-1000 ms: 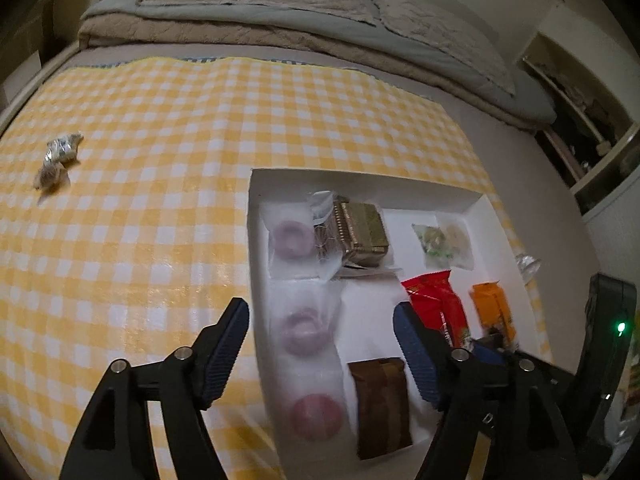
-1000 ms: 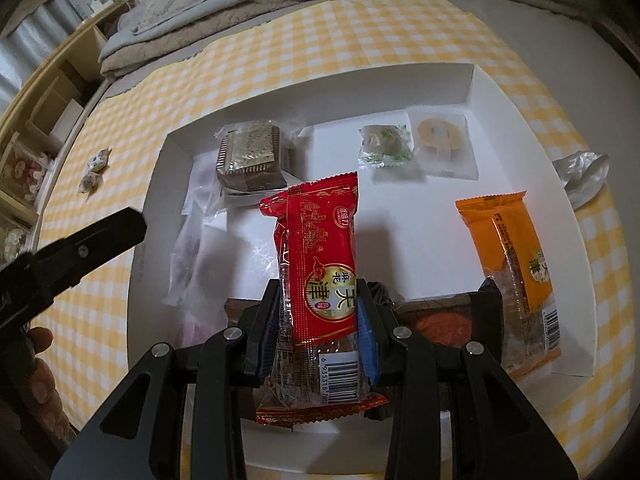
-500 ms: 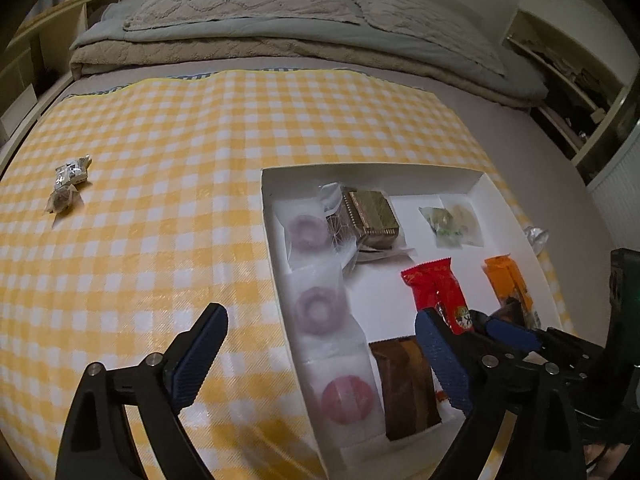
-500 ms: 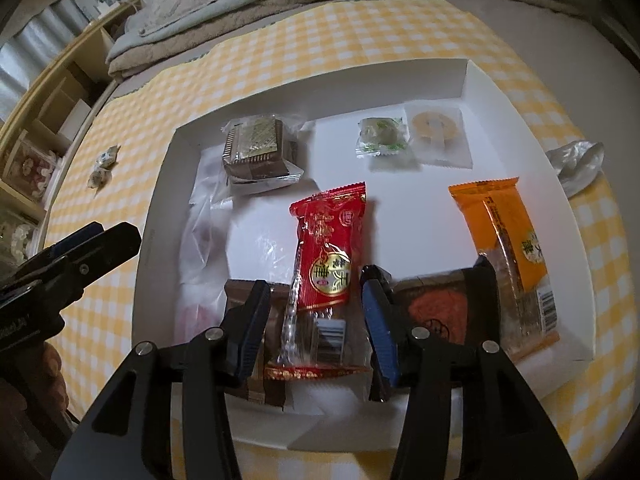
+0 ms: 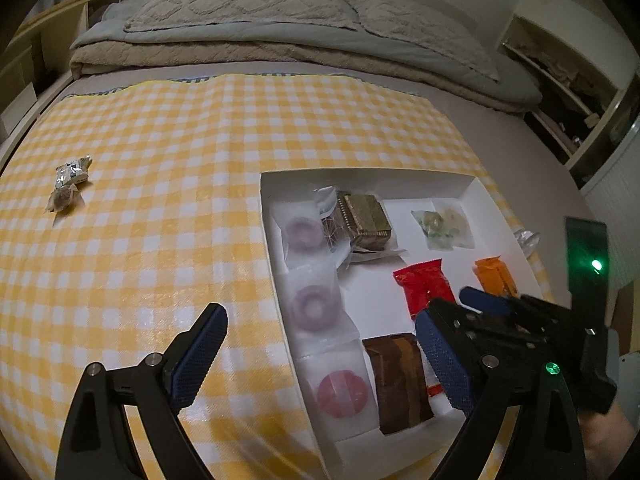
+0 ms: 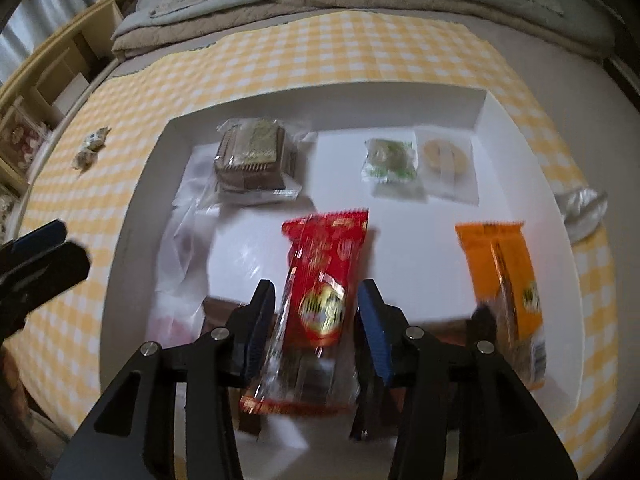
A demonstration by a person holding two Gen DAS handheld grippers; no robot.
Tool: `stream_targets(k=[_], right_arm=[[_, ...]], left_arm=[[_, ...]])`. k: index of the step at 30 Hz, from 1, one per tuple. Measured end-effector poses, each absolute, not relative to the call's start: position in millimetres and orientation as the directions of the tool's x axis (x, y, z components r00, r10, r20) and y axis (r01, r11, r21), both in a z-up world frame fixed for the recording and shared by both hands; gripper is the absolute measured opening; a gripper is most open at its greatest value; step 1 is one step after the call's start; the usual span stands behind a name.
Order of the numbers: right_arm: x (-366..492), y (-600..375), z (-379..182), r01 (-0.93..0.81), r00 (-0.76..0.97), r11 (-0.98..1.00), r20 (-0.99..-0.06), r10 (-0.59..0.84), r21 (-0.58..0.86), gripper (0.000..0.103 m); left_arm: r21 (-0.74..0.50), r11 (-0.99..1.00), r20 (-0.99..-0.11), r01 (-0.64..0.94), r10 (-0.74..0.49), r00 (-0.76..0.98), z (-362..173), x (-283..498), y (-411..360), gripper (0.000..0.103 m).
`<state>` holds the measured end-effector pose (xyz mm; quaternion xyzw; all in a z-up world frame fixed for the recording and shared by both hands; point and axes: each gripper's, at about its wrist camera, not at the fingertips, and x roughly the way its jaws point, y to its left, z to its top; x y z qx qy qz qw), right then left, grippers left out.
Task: Organize snacks
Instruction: 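Lower both snacks into the tray and open both tools to release them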
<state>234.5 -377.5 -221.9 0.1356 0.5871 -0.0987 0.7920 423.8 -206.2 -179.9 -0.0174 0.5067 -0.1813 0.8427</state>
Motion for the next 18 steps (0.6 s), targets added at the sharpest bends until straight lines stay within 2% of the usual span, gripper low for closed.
stream_targets(k=[3, 5, 8, 18], right_arm=[[243.4, -383.4, -226.6, 0.317, 0.276, 0.944, -0.961, 0.0, 0.091, 0.041], [246.5, -387.7, -231.1, 0.317, 0.265, 0.941, -0.964, 0.034, 0.12, 0.035], [247.3, -388.1, -231.0, 0.302, 0.264, 0.943, -0.963, 0.056, 0.138, 0.031], [219.7, -373.9, -226.2, 0.302, 0.252, 0.941, -0.965, 0.075, 0.152, 0.03]], left_arm=[[-0.212, 0.934, -0.846, 0.288, -0.323, 0.425, -178.3, 424.7, -207.2, 0.095], [-0.213, 0.934, -0.845, 0.288, -0.324, 0.426, -177.6, 425.4, -207.1, 0.095], [-0.216, 0.934, -0.843, 0.285, -0.326, 0.427, -177.0, 426.0, -206.9, 0.095], [-0.226, 0.929, -0.838, 0.294, -0.339, 0.428, -173.3, 421.1, -209.9, 0.095]])
